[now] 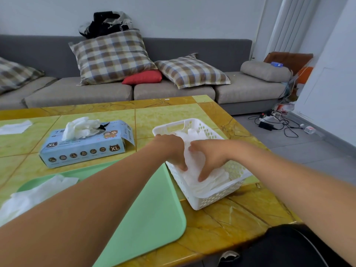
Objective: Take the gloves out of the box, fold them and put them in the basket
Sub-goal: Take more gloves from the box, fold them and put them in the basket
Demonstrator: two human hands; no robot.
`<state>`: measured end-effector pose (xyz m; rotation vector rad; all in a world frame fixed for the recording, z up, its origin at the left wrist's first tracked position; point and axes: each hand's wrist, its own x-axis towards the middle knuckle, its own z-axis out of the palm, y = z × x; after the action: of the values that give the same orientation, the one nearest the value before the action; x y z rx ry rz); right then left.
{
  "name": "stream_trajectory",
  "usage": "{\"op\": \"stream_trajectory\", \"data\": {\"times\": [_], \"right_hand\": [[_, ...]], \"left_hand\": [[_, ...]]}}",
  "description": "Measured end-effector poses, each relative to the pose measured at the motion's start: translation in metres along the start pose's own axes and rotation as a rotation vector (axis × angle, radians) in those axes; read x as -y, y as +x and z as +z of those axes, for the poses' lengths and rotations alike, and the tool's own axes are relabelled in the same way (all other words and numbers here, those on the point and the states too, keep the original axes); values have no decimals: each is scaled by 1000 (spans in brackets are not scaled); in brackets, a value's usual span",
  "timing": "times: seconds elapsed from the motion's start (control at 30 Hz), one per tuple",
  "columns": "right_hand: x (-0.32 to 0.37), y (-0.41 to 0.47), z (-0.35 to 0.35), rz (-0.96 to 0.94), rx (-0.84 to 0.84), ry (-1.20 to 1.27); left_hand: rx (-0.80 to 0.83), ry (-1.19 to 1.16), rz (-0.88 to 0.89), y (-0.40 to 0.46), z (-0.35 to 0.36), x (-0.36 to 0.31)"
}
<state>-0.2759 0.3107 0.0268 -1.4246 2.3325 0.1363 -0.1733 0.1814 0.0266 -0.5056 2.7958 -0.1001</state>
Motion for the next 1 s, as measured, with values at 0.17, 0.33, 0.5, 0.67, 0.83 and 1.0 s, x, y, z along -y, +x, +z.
{"op": "stream_trajectory", "data": {"times": [0.17, 0.33, 0.5, 0.67, 0.83, 1.0], "right_hand": [[16, -10, -10, 60, 134, -81], [91, -26, -61, 15, -173, -204], [225, -3, -34, -456, -295, 20], [319, 47, 41, -598, -188, 54], [307, 62, 66, -618, -195, 130], [259, 43, 74, -722, -293, -221]], "left_hand": [[-74, -258, 50, -18, -7, 15], [-368, -465, 109, -97, -15, 90], [-396, -421, -216, -177, 33, 200], [-307, -545, -389, -237, 110, 246], [-102, -618, -226, -251, 133, 243], [-69, -450, -90, -233, 123, 237]]}}
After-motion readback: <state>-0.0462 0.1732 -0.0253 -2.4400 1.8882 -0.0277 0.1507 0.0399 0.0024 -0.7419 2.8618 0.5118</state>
